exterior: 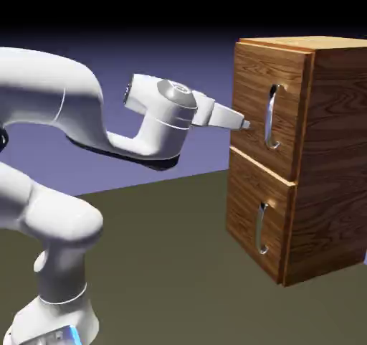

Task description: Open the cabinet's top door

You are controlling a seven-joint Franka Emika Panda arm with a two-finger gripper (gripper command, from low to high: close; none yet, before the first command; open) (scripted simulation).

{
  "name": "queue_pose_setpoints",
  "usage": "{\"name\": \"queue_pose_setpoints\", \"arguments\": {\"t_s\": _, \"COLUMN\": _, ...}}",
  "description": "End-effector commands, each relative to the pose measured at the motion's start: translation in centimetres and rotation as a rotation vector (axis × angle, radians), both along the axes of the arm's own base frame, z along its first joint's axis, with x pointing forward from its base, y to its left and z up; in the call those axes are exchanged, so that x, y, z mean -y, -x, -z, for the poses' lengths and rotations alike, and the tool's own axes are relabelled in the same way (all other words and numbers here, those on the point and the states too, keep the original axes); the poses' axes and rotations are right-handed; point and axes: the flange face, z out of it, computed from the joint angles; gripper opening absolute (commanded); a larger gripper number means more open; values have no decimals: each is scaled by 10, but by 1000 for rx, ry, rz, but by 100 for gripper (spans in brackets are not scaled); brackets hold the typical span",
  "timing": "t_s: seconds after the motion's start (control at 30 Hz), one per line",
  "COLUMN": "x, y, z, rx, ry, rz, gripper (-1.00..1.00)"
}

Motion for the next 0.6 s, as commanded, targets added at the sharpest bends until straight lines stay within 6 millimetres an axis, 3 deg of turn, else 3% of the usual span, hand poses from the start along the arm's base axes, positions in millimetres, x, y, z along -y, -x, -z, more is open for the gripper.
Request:
{"name": "queue_pose_setpoints", "arguments": {"t_s": 0.0, "x": 2, "y": -1, "z": 1, "rx": 16, "ry": -4, "rz": 0, "gripper": 0}}
{"name": "queue_pose_setpoints", "arguments": {"t_s": 0.57, "x": 39, "y": -29, "z": 23, "rx": 296, "ry": -112, "rz": -54, "gripper": 0}}
